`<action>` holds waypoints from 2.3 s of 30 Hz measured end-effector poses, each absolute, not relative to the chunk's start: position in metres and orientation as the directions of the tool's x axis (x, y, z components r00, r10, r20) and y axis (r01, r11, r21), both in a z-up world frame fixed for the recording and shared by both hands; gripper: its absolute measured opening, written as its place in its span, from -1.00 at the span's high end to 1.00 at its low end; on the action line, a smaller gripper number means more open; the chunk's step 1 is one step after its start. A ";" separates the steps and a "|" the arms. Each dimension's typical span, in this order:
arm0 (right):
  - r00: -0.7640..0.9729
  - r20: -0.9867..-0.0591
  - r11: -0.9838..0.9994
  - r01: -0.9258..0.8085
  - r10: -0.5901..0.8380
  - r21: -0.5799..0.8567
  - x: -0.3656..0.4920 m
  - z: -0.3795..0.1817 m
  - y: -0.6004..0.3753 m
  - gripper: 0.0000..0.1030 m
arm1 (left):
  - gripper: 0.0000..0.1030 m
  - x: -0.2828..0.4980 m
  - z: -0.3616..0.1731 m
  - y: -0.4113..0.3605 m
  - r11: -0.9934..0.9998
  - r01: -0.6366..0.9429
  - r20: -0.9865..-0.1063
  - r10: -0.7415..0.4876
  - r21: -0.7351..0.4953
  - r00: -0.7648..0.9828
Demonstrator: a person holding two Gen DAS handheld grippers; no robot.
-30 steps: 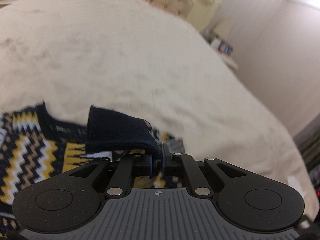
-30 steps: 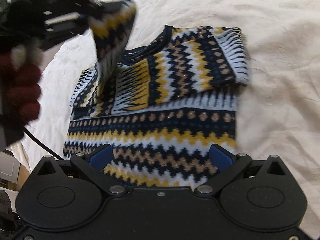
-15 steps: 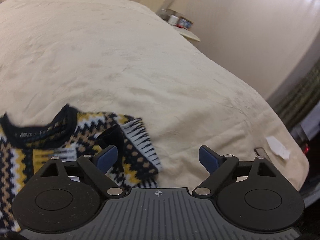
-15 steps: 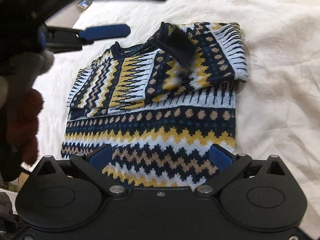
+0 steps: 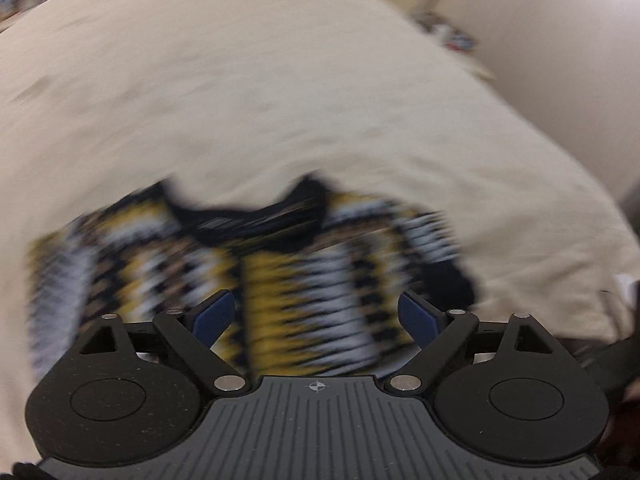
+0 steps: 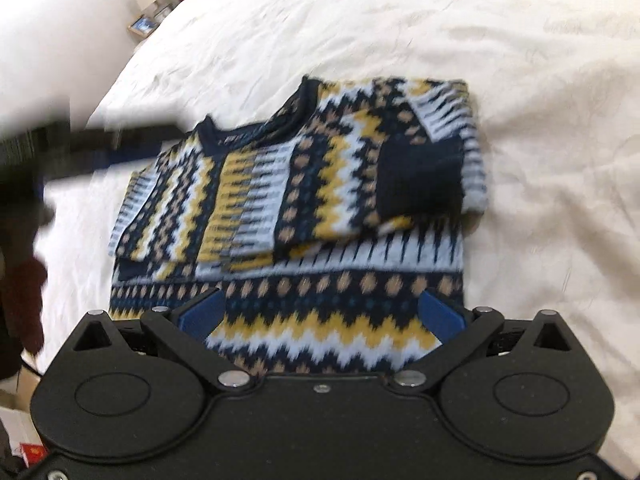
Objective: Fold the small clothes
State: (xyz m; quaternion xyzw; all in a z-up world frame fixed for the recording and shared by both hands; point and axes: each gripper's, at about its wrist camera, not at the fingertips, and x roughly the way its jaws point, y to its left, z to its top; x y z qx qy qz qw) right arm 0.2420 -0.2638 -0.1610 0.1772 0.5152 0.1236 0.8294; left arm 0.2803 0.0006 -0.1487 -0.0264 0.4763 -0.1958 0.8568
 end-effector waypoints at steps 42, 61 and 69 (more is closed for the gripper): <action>0.359 -0.857 0.889 0.131 0.370 0.439 0.348 -0.218 -0.288 -0.99 | -1.00 0.319 -0.241 0.080 0.997 0.047 -0.913 -0.082 -0.068 0.400; 0.391 -0.903 0.970 0.085 0.177 0.227 0.338 -0.197 -0.284 0.09 | -0.97 0.325 -0.191 0.079 0.991 0.134 -0.872 -0.087 -0.025 0.482; 0.548 -0.807 0.975 -0.103 0.220 0.196 0.370 -0.161 -0.272 -0.57 | -0.96 0.384 -0.171 0.076 0.979 0.205 -0.835 -0.102 0.014 0.541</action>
